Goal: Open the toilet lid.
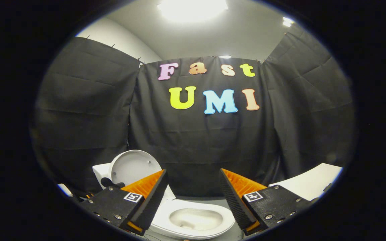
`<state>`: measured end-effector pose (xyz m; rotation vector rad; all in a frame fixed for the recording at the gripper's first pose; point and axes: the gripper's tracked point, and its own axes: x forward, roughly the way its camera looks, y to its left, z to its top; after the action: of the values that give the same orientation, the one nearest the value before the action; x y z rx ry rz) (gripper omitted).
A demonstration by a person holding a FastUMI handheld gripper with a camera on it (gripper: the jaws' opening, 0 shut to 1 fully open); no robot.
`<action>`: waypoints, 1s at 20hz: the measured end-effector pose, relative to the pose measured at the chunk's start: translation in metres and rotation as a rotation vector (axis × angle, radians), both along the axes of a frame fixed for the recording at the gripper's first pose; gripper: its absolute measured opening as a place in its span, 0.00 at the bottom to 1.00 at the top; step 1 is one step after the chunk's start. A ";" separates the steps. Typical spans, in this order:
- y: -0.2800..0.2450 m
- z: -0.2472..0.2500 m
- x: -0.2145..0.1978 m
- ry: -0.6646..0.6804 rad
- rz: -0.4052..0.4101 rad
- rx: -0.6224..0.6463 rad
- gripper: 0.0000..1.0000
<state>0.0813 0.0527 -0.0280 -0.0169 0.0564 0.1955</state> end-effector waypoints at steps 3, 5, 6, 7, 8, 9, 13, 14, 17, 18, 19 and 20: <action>-0.019 0.008 0.000 -0.005 -0.030 0.013 0.94; -0.033 0.011 -0.001 -0.010 -0.045 0.035 0.94; -0.039 0.010 -0.002 -0.008 -0.050 0.043 0.94; -0.046 0.009 -0.004 -0.004 -0.058 0.045 0.94; -0.053 0.006 -0.005 0.002 -0.064 0.038 0.94; -0.060 0.003 -0.006 0.007 -0.069 0.026 0.94; -0.080 -0.005 -0.010 0.020 -0.078 0.024 0.94; -0.084 -0.008 -0.011 0.027 -0.085 0.033 0.94; -0.087 -0.008 -0.013 0.034 -0.091 0.056 0.94; -0.085 -0.008 -0.014 0.033 -0.088 0.058 0.94; -0.083 -0.008 -0.013 0.032 -0.085 0.053 0.94; -0.081 -0.010 -0.013 0.034 -0.080 0.043 0.93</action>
<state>0.0680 -0.0284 -0.0376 0.0312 0.0869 0.1170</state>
